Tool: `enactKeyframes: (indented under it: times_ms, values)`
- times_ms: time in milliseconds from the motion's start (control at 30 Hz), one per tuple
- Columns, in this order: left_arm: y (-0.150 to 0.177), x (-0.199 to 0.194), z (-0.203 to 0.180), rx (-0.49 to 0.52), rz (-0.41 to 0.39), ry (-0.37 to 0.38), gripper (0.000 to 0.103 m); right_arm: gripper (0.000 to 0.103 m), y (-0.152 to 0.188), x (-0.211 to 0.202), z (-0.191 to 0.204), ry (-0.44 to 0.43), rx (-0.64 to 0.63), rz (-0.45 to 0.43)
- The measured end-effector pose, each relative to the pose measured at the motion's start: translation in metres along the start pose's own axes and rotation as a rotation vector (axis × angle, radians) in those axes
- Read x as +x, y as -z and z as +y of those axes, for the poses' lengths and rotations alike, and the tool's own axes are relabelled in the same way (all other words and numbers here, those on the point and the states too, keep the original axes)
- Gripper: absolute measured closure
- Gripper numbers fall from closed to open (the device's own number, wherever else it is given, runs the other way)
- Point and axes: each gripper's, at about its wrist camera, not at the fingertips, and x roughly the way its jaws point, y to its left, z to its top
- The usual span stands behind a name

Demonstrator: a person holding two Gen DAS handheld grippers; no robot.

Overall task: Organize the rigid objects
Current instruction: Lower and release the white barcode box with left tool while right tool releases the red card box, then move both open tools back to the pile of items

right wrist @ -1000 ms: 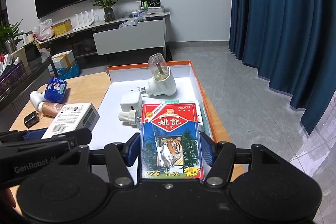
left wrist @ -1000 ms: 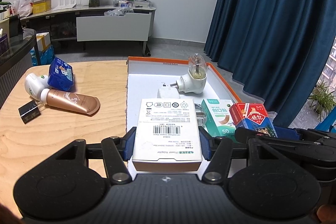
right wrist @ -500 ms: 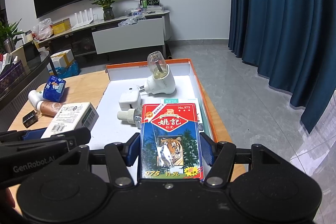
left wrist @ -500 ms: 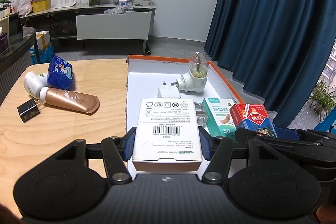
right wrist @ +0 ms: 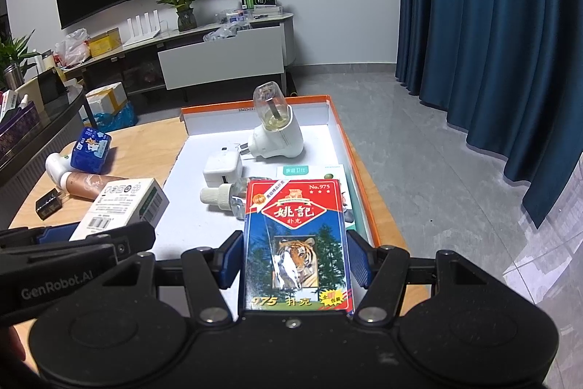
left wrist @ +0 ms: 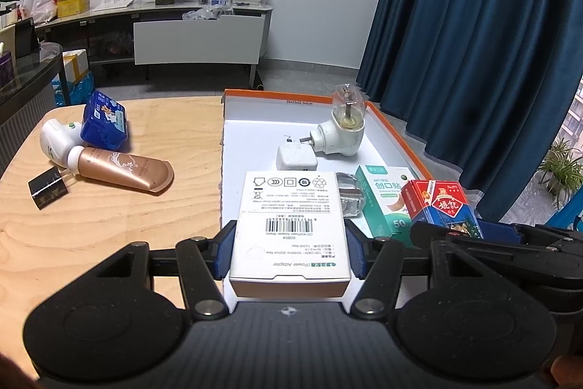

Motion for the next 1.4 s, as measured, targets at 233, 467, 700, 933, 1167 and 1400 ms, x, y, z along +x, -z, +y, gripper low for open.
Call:
enactKeyframes:
  times_ms: [233,467,700,933,1167,1400]
  values:
    - [0.001,0.005,0.0,0.003,0.012,0.001,0.043,0.031,-0.001,0.004,-0.001,0.0,-0.007,0.015]
    - [0.004,0.013,-0.002,0.009,0.032,0.01,0.043,0.029,-0.004,-0.003,-0.013,0.033,0.041,-0.022]
    - [0.009,0.025,-0.005,0.015,0.084,0.082,0.03,0.027,-0.009,-0.013,-0.019,0.06,0.063,-0.078]
    - [0.002,0.013,0.009,-0.015,0.043,0.086,0.023,0.026,-0.018,-0.014,-0.006,0.046,0.037,-0.089]
    - [-0.01,-0.005,0.053,-0.042,-0.008,-0.015,0.021,0.023,-0.031,-0.004,0.034,-0.052,-0.022,-0.073]
    - [-0.009,-0.006,0.115,-0.094,0.02,-0.064,0.02,0.023,-0.031,0.015,0.089,-0.157,-0.124,-0.024]
